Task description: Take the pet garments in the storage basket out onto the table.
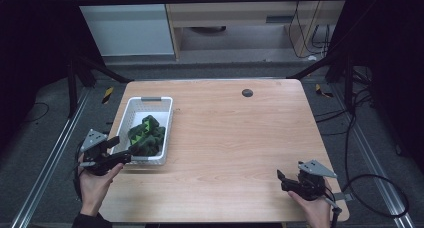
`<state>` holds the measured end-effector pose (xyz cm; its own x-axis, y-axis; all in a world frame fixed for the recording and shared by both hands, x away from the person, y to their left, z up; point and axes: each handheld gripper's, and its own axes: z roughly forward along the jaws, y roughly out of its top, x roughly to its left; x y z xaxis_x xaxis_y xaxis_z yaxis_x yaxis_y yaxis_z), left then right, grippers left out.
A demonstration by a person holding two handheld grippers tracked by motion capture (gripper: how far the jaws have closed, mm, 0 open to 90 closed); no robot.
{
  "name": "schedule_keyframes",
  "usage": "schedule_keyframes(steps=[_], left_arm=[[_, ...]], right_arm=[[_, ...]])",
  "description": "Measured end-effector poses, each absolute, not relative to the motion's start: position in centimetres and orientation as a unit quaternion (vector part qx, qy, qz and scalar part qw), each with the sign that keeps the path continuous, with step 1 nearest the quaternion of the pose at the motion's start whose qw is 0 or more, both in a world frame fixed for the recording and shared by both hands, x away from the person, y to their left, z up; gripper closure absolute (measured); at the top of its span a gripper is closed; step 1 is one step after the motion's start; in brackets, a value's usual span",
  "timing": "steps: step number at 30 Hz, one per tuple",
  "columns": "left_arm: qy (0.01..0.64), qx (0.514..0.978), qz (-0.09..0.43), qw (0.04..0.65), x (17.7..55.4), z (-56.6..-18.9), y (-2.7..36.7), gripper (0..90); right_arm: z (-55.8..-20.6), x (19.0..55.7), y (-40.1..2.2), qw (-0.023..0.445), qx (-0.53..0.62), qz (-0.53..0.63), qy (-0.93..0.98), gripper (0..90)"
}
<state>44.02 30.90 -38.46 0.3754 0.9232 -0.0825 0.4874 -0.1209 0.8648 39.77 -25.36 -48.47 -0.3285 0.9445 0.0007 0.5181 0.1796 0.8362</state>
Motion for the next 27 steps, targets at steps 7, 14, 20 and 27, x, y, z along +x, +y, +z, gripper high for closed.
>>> schedule_keyframes(steps=[7,14,20,27], left_arm=[[0.501,0.713,0.253,0.420,45.2,-37.7,30.9,22.5],[0.501,0.721,0.253,0.407,46.6,-37.3,30.6,22.4],[0.505,0.730,0.247,0.390,47.7,-37.7,30.2,21.4],[0.508,0.744,0.238,0.363,48.9,-37.8,30.2,19.5]], right_arm=[[-48.5,39.8,-25.3,0.270,0.511,0.389,0.718,17.2],[-48.5,39.9,-25.3,0.270,0.507,0.387,0.721,17.1],[-48.6,39.9,-25.3,0.269,0.507,0.386,0.722,17.1],[-48.6,40.0,-25.3,0.266,0.507,0.386,0.723,17.2]])
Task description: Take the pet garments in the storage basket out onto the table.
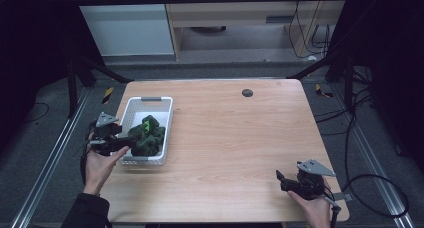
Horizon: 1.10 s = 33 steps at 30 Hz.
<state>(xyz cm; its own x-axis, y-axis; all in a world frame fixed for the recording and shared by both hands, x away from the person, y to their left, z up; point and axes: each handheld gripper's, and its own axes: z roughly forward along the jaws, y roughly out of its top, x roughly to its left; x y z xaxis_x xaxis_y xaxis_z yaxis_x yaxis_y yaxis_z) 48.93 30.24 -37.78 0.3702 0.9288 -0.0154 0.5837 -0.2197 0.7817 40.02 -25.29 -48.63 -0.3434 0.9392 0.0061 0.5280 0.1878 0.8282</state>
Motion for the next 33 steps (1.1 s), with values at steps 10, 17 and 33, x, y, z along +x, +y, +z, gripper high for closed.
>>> schedule_keyframes(steps=[10,17,33], left_arm=[[0.506,0.765,0.223,0.331,50.4,-38.3,29.7,18.5],[0.506,0.780,0.203,0.308,51.4,-38.7,29.6,16.1],[0.501,0.801,0.186,0.271,52.8,-39.5,28.7,11.4]], right_arm=[[-48.7,40.1,-25.3,0.264,0.506,0.386,0.724,17.2],[-48.7,40.1,-25.3,0.263,0.507,0.385,0.726,17.1],[-48.8,40.2,-25.4,0.254,0.508,0.382,0.729,17.0]])
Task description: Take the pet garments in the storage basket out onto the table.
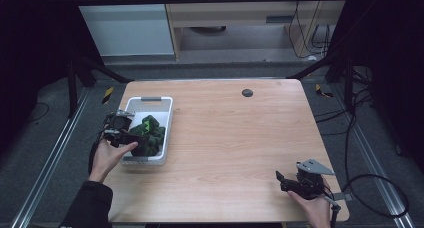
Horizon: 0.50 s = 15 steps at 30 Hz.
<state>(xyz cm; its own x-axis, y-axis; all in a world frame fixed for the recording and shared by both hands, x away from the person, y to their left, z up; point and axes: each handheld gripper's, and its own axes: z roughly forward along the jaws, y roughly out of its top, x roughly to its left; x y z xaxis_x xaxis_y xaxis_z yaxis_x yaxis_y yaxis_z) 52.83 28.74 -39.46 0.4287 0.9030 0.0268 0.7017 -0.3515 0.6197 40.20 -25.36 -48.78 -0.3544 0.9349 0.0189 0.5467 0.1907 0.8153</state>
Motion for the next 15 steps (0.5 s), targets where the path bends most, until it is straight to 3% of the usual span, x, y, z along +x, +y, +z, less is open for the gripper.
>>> schedule_keyframes(steps=[15], left_arm=[[0.491,0.820,0.168,0.241,53.4,-40.6,27.8,12.1]], right_arm=[[-48.9,40.3,-25.3,0.252,0.507,0.381,0.731,16.8]])
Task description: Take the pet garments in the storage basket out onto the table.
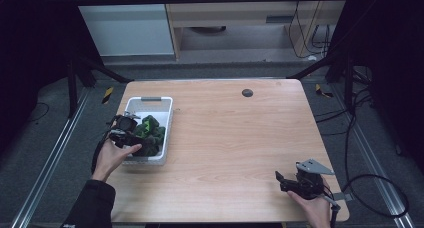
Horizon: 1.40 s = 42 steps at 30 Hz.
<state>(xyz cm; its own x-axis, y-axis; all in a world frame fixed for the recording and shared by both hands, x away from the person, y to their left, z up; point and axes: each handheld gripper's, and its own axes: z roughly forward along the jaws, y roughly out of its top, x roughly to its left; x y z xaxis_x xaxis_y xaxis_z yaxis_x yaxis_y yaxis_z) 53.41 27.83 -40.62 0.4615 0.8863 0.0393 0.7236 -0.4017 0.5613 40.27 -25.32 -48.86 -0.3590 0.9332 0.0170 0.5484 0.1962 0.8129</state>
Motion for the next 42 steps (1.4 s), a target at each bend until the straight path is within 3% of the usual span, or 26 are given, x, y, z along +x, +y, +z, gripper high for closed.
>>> schedule_keyframes(steps=[7,14,30,42], left_arm=[[0.496,0.822,0.159,0.231,53.9,-41.4,27.9,14.1],[0.497,0.827,0.150,0.215,54.3,-42.0,28.2,21.8],[0.510,0.828,0.124,0.199,54.1,-41.9,27.9,67.9],[0.507,0.821,0.132,0.226,53.6,-39.4,27.9,74.3]], right_arm=[[-48.9,40.3,-25.3,0.250,0.507,0.381,0.732,16.7],[-48.9,40.3,-25.3,0.244,0.508,0.381,0.733,16.6],[-48.9,40.3,-25.3,0.243,0.506,0.381,0.734,16.6],[-48.9,40.3,-25.3,0.240,0.506,0.382,0.735,16.6]])
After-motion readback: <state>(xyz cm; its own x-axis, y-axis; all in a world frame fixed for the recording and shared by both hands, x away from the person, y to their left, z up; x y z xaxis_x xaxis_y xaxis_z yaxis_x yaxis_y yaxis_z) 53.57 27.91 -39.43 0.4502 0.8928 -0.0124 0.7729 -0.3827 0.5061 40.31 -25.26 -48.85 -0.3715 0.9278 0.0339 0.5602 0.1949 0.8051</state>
